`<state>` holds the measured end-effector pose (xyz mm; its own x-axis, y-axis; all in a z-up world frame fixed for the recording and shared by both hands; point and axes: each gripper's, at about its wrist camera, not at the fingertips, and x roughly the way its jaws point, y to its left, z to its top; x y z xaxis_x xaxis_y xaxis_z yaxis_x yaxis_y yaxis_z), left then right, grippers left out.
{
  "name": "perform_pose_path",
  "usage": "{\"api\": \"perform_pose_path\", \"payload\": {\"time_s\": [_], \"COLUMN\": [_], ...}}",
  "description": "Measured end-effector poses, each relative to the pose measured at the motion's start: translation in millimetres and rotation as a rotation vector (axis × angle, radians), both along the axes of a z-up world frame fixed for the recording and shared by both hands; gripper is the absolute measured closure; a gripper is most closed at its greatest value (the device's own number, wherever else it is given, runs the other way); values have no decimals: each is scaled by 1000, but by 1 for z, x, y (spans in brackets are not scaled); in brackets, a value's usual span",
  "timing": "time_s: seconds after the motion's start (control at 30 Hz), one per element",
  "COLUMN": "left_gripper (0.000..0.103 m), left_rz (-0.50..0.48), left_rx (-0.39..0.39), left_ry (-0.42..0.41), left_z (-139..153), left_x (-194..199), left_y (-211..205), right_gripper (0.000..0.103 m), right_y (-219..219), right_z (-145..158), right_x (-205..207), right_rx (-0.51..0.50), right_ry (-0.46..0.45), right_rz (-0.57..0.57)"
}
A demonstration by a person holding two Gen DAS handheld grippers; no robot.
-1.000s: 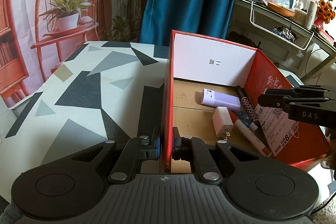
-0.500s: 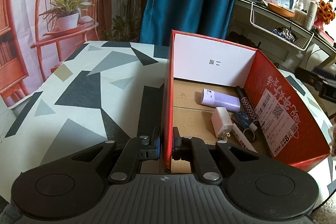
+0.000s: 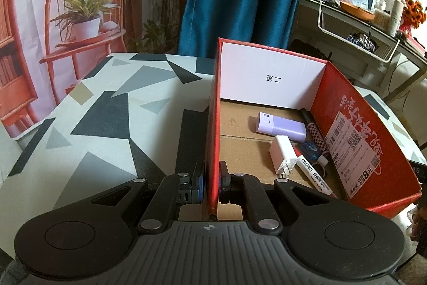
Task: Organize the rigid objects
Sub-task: 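Move the right tool back to the dark red lipstick and grasp it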
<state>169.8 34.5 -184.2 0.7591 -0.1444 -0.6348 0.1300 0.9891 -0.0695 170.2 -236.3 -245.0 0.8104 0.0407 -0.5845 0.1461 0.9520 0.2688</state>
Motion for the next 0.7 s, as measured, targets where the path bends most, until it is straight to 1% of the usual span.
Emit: {"api": "perform_pose_path", "payload": {"time_s": [0.07,0.1,0.17,0.2,0.27,0.4,0.5,0.53,0.57,0.63,0.7], "left_gripper": [93,93,93,93,93,93,93,93,93,93,93], "left_rz": [0,0,3,4,7,6,4,4,4,5,4], "left_rx": [3,3,6,7,7,13,19,21,23,22,21], "left_ry": [1,2,3,6,9,9,10,9,9,9,9], "left_z": [0,0,0,0,0,0,0,0,0,0,0], "left_x": [0,0,0,1,1,1,1,1,1,1,1], "left_y": [0,0,-1,-1,-1,-1,-2,-2,-2,-2,-2], "right_gripper": [32,37,50,53,62,64,64,66,69,74,75], "right_y": [-5,-9,-11,-12,-12,-4,2,2,5,9,9], "right_z": [-6,-8,-8,-9,-11,-13,-12,-12,-13,-17,-17], "right_x": [8,13,22,28,42,69,87,92,96,103,102], "right_rx": [81,122,144,145,143,161,178,182,169,150,167], "right_ry": [25,22,12,10,16,27,37,43,55,89,95], "right_rz": [45,74,112,131,161,222,235,238,234,231,210]}}
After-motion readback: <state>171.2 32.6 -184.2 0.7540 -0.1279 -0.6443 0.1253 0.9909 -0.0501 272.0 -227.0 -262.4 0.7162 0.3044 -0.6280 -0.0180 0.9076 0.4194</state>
